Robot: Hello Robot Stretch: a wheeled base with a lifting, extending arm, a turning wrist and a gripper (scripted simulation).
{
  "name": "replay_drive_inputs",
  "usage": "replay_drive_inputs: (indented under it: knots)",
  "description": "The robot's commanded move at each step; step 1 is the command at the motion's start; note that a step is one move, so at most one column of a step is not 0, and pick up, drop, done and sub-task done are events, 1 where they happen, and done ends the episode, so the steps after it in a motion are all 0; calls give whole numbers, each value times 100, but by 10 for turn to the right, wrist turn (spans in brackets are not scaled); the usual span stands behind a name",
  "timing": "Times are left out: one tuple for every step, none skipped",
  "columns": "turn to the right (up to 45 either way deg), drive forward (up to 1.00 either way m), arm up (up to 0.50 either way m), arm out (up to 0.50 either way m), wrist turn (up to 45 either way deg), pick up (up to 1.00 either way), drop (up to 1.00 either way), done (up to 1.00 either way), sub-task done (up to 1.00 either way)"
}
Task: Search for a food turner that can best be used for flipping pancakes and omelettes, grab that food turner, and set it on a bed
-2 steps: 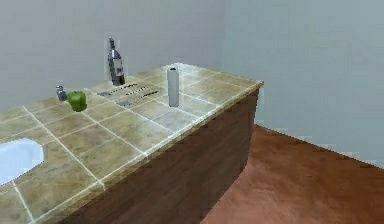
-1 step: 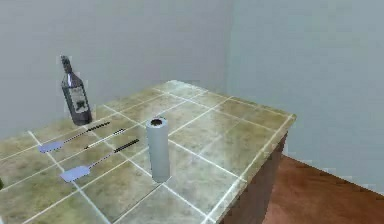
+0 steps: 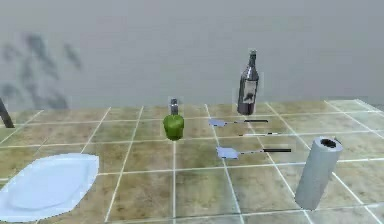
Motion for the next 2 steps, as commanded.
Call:
replay_drive_inputs:
  knots:
    - [-450, 0, 0, 0, 0, 0, 0, 0, 0]
    - [-180, 0, 0, 0, 0, 0, 0, 0, 0]
